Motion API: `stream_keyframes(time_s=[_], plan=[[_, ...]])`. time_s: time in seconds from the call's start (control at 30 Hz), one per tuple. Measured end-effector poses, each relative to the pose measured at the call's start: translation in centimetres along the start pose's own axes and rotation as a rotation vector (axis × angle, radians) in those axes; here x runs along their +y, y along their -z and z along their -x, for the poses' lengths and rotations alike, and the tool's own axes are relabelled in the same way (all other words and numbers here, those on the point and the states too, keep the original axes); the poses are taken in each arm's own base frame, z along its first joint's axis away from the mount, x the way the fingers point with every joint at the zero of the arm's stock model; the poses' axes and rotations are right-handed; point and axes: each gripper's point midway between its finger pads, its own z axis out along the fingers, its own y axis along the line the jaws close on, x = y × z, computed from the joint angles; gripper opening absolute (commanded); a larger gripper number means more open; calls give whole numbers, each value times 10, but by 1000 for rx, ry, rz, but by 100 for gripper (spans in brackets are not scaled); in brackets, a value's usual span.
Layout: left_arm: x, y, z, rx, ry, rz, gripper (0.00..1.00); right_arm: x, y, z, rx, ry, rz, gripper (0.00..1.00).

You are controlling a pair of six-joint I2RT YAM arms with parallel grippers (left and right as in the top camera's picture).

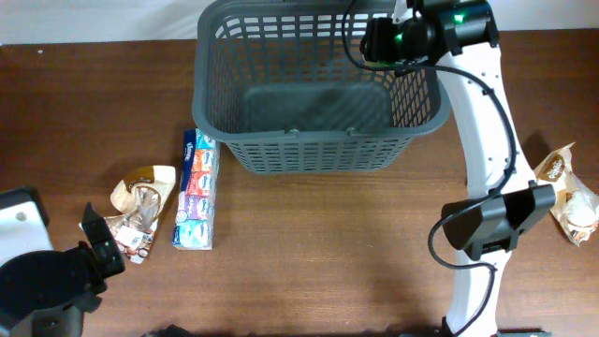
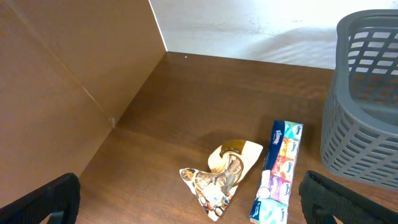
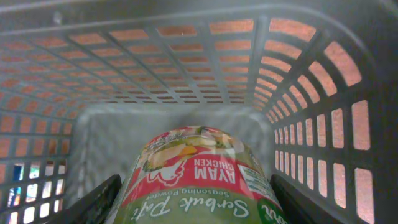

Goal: Pack container
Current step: 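Lift the jar with the right gripper and lower it into the basket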

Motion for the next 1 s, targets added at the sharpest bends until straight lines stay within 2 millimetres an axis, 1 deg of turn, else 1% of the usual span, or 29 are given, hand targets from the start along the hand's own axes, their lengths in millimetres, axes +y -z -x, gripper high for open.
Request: stream_keyframes(time_s=[0.2,0.37,0.5,0.6,0.7,0.8,0.93,1.0], plan=[[0,0,0,0,0,0,100,-7,-9,-24,103,3,-26,4],[0,0,0,0,0,0,100,-14,-29,-40,175,19,-72,4],[0,0,0,0,0,0,100,-9,-40,-48,202,53,-85,4],[0,0,0,0,0,0,100,-1,-45,-53,214,76,-79,4],[0,0,0,0,0,0,99,5,-53,-60,234,92,-78,4],[0,0,0,0,0,0,100,6,-68,-73,282,100,-85,4],[0,0,0,0,0,0,100,-1,-91,-93,353,102,-107,4],[0,0,0,0,0,0,100,-5,-97,-100,379,101,-119,11]])
